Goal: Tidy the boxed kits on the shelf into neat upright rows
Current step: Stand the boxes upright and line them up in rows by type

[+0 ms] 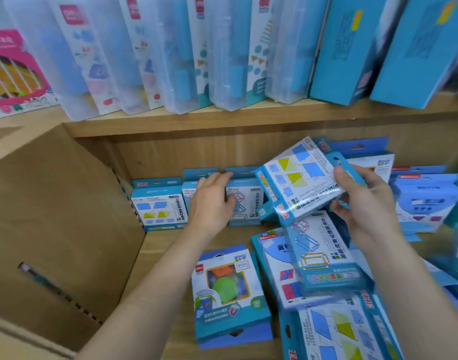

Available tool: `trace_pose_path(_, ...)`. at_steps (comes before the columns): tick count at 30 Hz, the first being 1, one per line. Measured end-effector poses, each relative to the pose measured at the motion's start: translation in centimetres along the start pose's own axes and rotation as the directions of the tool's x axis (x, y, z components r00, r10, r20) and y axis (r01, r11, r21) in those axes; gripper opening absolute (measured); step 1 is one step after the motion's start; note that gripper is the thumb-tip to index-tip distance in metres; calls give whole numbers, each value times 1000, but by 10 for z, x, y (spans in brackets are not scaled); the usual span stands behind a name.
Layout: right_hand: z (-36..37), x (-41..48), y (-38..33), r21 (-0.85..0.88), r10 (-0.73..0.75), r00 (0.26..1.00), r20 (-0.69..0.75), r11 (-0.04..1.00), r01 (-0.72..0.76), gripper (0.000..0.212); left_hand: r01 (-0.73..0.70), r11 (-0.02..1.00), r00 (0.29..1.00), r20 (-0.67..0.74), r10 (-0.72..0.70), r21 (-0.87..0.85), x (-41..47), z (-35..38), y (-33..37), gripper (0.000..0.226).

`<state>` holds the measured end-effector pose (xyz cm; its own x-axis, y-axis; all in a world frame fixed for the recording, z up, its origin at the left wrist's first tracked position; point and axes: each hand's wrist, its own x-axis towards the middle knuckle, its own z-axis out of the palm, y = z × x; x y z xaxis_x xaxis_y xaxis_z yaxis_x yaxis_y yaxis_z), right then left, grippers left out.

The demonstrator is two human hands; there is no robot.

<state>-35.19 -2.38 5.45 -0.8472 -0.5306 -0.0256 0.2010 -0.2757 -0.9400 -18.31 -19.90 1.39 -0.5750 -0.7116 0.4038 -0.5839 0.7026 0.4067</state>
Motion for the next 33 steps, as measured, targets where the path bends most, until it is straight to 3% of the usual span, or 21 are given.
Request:
trace_pose_path(3,-12,1,-1,54,-33,993,-112,998,39,19,14,997,1000,23,-15,70,6,5,10,54)
trace_pose_path(6,-21,2,-4,74,-58,984,-171,995,71,17,55,998,998,0,-55,33,5,6,16,52)
trace_pose_path(10,-23,3,-5,21,-80,983,-164,996,85,19,75,997,997,21,-75,24,7,7,21,55)
trace_pose_path(13,-22,2,-4,-25,-94,985,-147,995,92,7,64,993,995,65,-71,104,9,4,24,62)
trace_pose_path(18,-21,2,-5,-94,-126,985,-118,989,116,11,27,978,997,68,-43,209,9,0,24,69)
trace_pose_path(22,-22,4,-7,-134,-152,983,-101,981,138,16,59,993,993,94,-69,98,2,-6,29,61)
trace_pose_path(29,-19,12,-12,-152,-149,988,-30,978,142,25,129,964,987,-67,-148,-234,-15,-66,4,59)
trace_pose_path(33,-4,11,-10,-167,-114,990,83,978,126,24,154,974,987,-18,-159,-169,-27,-82,-31,61)
